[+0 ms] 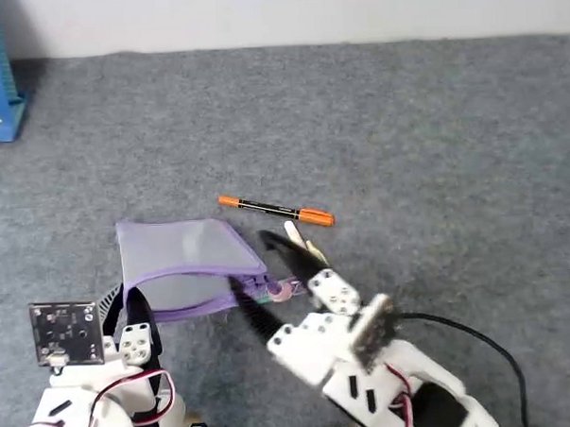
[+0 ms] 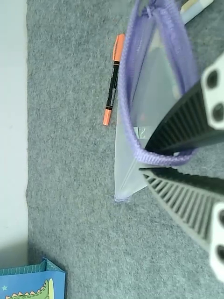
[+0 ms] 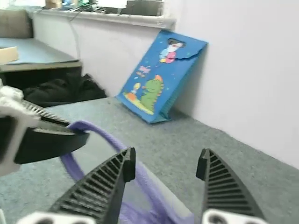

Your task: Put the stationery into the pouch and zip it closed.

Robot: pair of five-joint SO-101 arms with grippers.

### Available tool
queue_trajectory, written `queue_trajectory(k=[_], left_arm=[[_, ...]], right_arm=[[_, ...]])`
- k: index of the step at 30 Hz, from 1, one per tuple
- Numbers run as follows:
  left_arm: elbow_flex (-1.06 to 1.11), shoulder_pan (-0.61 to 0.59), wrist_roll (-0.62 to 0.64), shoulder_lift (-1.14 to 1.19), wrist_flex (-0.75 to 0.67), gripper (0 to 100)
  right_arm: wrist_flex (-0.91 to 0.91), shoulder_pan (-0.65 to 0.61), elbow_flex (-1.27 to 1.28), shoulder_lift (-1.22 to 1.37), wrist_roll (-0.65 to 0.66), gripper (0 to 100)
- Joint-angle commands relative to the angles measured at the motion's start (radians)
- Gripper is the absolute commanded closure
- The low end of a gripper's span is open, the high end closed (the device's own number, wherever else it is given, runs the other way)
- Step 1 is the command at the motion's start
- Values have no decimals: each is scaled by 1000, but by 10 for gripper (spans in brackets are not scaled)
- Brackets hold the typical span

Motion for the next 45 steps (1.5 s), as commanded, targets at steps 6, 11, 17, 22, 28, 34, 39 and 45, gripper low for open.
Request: queue_trajectory(k=[6,11,17,22,28,34,39,45], left_arm=[[-5,-2,17,-8,-29,988],[-12,-2,37,-6,-31,988],[-15,-2,68,-6,-32,988],[-68,-26,71,-5,-34,988],[-154,-123,71,178,-28,988],[-275,-138,71,448,34,988],[-294,-138,69,463,51,988],[-278,-141,71,407,86,988]], right_arm=[[440,331,-255,127,-255,783],[591,438,-342,380,-256,783],[601,550,-408,762,-250,783],[599,588,-554,1059,-250,783],[599,608,-729,1334,-250,783],[541,605,-799,1491,-250,783],[417,599,-801,1573,-193,783],[300,576,-807,1682,-135,783]])
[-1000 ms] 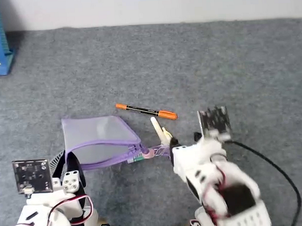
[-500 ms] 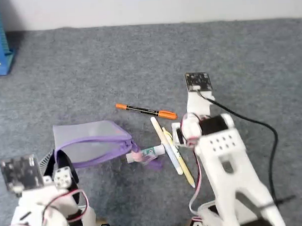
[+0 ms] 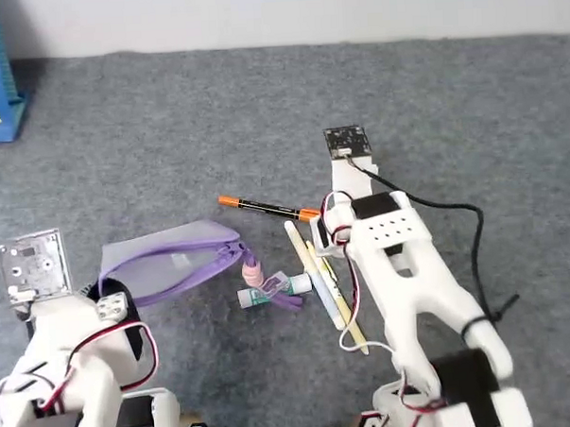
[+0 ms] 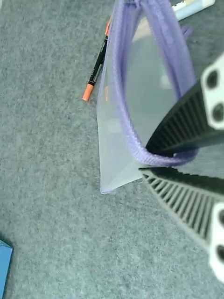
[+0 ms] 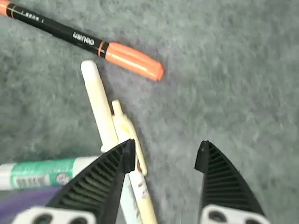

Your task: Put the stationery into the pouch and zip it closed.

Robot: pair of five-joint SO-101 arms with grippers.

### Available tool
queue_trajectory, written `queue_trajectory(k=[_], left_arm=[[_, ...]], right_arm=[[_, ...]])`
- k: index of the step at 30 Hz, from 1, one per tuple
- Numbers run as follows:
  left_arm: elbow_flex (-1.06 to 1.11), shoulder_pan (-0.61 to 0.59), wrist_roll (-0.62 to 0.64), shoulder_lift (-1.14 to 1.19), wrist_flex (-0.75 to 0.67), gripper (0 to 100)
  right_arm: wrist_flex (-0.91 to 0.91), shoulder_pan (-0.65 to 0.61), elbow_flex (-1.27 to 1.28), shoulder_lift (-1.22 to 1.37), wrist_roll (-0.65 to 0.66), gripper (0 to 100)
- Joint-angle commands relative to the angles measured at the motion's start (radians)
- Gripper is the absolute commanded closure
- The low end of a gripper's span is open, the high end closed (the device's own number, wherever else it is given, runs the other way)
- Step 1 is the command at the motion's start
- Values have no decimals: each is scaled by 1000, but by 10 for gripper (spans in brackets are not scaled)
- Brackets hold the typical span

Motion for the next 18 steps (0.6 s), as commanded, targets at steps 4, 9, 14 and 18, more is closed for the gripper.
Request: queue_trajectory(k=[4,9,14,18], left_arm=[[-19,-5,15,-37,6,988],[-19,-5,15,-38,6,988],[-19,-5,15,-38,6,988],[-19,-5,15,-38,6,988]], right_arm=[[-41,-87,-104,113,23,783],[-42,-125,-181,220,23,783],[-48,-133,-216,306,29,783],[-48,-137,-226,363,34,790]])
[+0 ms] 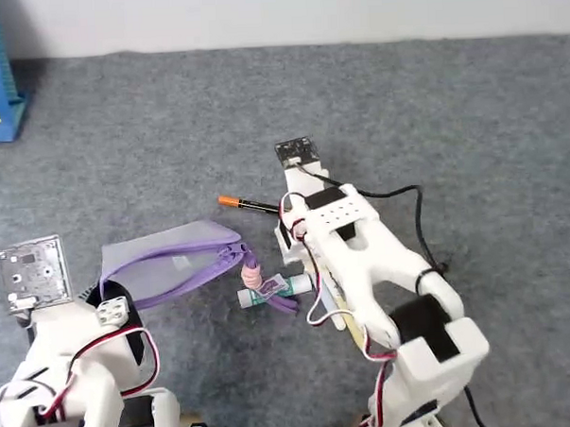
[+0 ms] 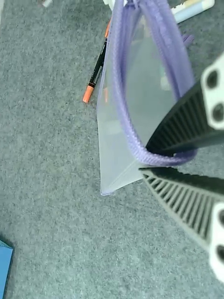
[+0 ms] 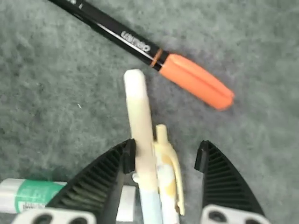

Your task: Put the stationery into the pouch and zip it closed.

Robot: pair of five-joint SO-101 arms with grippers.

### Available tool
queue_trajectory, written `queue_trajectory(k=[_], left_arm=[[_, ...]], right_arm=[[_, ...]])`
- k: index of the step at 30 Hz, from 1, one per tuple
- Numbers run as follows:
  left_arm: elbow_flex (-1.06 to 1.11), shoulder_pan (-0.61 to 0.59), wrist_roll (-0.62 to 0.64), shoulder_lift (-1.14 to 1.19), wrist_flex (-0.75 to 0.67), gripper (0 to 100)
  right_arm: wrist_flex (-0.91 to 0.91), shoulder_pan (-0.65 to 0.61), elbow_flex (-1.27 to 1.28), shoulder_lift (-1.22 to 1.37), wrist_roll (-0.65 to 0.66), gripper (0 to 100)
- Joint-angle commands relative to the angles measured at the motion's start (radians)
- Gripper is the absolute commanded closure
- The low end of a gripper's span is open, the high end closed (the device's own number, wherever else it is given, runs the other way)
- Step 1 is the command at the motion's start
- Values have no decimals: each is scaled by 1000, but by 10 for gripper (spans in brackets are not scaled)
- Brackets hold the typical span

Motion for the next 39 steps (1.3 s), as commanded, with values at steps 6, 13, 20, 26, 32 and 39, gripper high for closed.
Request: queue_trajectory(k=[6,13,20,26,32,39], left_arm=[[-21,-6,11,-12,3,988],[-21,-6,11,-12,3,988],[-21,-2,11,-12,3,988],[-21,-2,11,-12,3,988],[-21,-2,11,-12,3,988],[-21,-2,11,-12,3,988]], right_arm=[[-59,28,-37,58,101,974],[-42,116,-34,38,144,991],[128,136,2,-196,143,991],[147,136,115,-486,143,991],[147,136,163,-739,143,991],[154,128,167,-969,135,991]])
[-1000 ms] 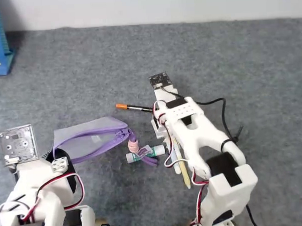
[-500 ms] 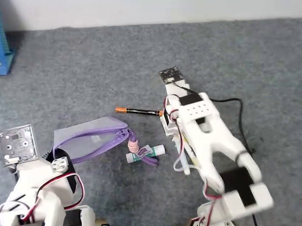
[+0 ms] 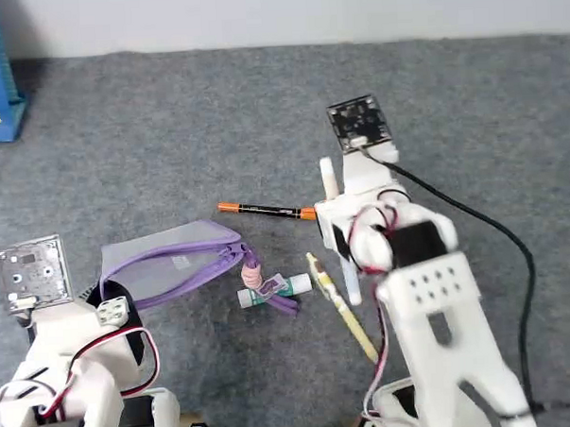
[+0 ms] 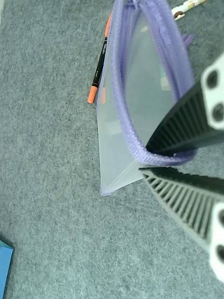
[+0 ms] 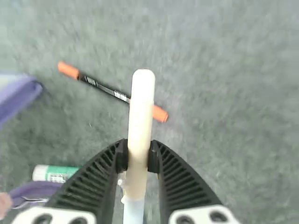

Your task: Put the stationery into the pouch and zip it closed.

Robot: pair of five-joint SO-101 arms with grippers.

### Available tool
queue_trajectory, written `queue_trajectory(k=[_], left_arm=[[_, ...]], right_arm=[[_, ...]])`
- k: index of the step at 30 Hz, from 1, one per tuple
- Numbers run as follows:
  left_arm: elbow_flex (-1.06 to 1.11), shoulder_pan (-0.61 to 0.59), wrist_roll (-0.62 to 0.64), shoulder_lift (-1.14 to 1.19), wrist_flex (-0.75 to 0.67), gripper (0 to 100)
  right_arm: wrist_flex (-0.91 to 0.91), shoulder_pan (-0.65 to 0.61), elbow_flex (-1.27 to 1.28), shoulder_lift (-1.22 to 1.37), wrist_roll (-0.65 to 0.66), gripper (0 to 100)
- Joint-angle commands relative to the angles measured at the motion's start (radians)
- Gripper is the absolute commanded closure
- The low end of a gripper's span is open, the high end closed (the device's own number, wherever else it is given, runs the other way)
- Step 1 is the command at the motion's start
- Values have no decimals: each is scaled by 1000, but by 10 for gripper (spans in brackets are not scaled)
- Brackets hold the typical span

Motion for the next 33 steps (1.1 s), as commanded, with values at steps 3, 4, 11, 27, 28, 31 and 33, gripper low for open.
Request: queue_trajectory(k=[3,4,11,27,28,31,33], left_arm=[[-21,-3,12,-6,3,988],[-21,-3,23,-6,3,988],[-18,-2,95,-5,-68,988],[-4,72,140,-5,-61,988],[1,80,140,-5,-61,988],[12,84,140,-5,-66,988],[12,84,140,-5,-66,988]], right_arm=[[15,2,20,-229,0,991],[13,-5,37,-274,-2,991],[-48,-153,153,-601,-54,991],[-723,-475,474,-869,-64,991],[-766,-481,502,-869,-64,991],[-885,-496,566,-869,-64,991],[-954,-515,592,-869,-68,991]])
